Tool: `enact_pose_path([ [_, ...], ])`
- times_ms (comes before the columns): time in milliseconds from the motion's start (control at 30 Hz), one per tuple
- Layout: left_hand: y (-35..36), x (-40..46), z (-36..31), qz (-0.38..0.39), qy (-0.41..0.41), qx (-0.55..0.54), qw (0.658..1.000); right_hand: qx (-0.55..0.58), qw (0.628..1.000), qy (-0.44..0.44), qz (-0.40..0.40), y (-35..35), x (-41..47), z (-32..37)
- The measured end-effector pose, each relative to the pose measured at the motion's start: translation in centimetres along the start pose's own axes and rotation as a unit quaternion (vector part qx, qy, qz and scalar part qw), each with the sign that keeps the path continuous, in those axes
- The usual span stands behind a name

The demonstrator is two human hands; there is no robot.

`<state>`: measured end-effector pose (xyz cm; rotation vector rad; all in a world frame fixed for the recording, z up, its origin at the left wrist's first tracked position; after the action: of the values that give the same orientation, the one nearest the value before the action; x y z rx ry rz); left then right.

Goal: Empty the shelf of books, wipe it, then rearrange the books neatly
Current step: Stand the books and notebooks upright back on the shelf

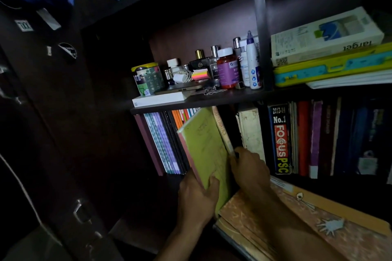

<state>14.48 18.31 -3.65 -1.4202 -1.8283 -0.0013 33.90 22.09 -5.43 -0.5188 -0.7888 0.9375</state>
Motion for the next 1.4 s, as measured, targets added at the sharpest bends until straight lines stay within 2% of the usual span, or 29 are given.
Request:
enact_pose_path([
  [100, 0.5, 0.3, -1.3, 0.010, 0.044, 0.036, 0.998, -0.010, 1.000, -0.001, -0.006, -0.1, 0.0, 0.2],
  [200, 1.4, 0.4, -2.4, 0.054, 0.074, 0.064, 0.994, 0.008, 1.000, -0.004, -0.007, -0.2, 0.0, 0.5],
  [400, 2.8, 1.7, -3.5, 0.095, 0.078, 0.041, 0.992, 0.087, 0.996, -0.035, 0.012, -0.4, -0.5, 0.8],
  [500, 3.5, 2.3, -2.7, 0.082, 0.073, 0.041, 0.993, 0.108, 0.992, -0.063, 0.025, -0.4, -0.6, 0.9],
  [633, 3.9, 3.5, -2.1, 0.017, 0.028, 0.034, 0.999, 0.125, 0.985, -0.114, 0.038, 0.0, -1.1, 2.1],
  [767, 4.6, 4.8, -2.2, -0.007, 0.014, 0.046, 0.999, 0.146, 0.983, -0.101, 0.041, 0.4, -0.9, 1.8],
  [933, 2.9, 3.7, -2.0, -0.116, 0.048, -0.021, 0.992, 0.127, 0.985, -0.088, 0.081, 1.9, -1.0, 1.4],
  [1133, 4.8, 4.7, -1.6, -0.057, 0.090, -0.036, 0.994, 0.058, 0.991, -0.095, 0.077, 2.7, -0.8, 1.7],
  [1333, 5.7, 5.2, -1.6, -0.060, 0.091, -0.050, 0.993, 0.127, 0.983, -0.112, 0.064, 2.0, -0.7, 1.9],
  [1400, 6.1, 4.2, -1.5, -0.034, 0.093, -0.059, 0.993, 0.117, 0.985, -0.114, 0.059, 2.4, -0.6, 1.7],
])
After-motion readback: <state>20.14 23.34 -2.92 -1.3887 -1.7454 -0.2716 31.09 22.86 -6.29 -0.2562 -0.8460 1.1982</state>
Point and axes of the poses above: each hand's wrist, its own x-axis towards the middle knuckle, its own y-axis out of the palm, z = x × y, the point moved 9 cm from there along x, towards the middle knuckle, and after that the axes turned 2 degrees about -y, right-handed, at the moved point
